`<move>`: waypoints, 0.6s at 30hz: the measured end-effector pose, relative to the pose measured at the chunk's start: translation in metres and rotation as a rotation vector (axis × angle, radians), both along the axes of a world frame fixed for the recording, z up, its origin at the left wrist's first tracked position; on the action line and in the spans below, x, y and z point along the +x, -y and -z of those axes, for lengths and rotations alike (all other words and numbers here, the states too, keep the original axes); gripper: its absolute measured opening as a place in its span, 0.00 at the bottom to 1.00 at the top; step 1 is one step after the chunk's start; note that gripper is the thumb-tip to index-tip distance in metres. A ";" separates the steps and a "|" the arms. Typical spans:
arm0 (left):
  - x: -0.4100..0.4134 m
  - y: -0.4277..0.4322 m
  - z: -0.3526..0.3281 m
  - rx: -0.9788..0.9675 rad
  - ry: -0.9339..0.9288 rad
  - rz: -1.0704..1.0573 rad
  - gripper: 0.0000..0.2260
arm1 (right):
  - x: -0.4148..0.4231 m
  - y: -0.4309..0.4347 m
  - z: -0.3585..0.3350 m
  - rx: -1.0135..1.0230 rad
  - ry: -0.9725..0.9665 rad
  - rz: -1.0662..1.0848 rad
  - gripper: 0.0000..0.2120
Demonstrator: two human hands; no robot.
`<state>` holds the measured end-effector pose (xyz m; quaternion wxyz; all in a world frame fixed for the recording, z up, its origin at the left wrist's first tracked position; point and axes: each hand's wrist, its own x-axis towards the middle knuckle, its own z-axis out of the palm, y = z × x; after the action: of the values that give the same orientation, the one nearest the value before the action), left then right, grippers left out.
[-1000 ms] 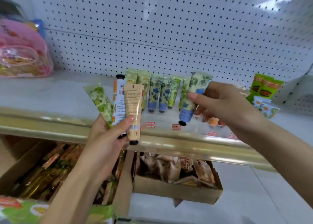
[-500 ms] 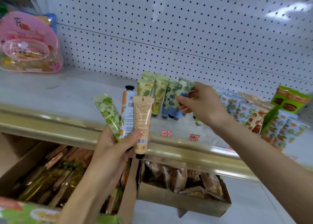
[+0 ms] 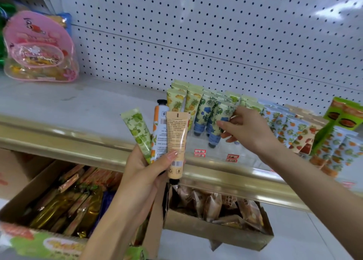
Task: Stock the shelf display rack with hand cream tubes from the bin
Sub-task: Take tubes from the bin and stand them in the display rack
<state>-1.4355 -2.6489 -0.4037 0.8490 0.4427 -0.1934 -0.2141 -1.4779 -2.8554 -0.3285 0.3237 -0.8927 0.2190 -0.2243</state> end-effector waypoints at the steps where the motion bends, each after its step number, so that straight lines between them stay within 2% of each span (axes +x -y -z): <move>1: 0.000 0.000 0.001 0.000 0.001 0.003 0.20 | 0.001 0.000 0.000 0.010 0.000 0.002 0.10; 8: -0.003 0.005 0.002 0.004 -0.011 0.006 0.19 | -0.002 0.000 -0.001 0.037 -0.025 -0.025 0.11; 16: -0.003 0.007 0.004 -0.016 -0.020 0.030 0.21 | -0.003 -0.002 -0.003 0.054 -0.021 -0.028 0.07; 18: -0.003 0.007 0.004 -0.029 -0.019 0.037 0.25 | -0.004 -0.002 -0.004 0.052 -0.026 -0.029 0.08</move>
<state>-1.4381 -2.6556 -0.4077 0.8531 0.4245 -0.1966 -0.2309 -1.4817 -2.8530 -0.3250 0.3472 -0.8900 0.2157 -0.2023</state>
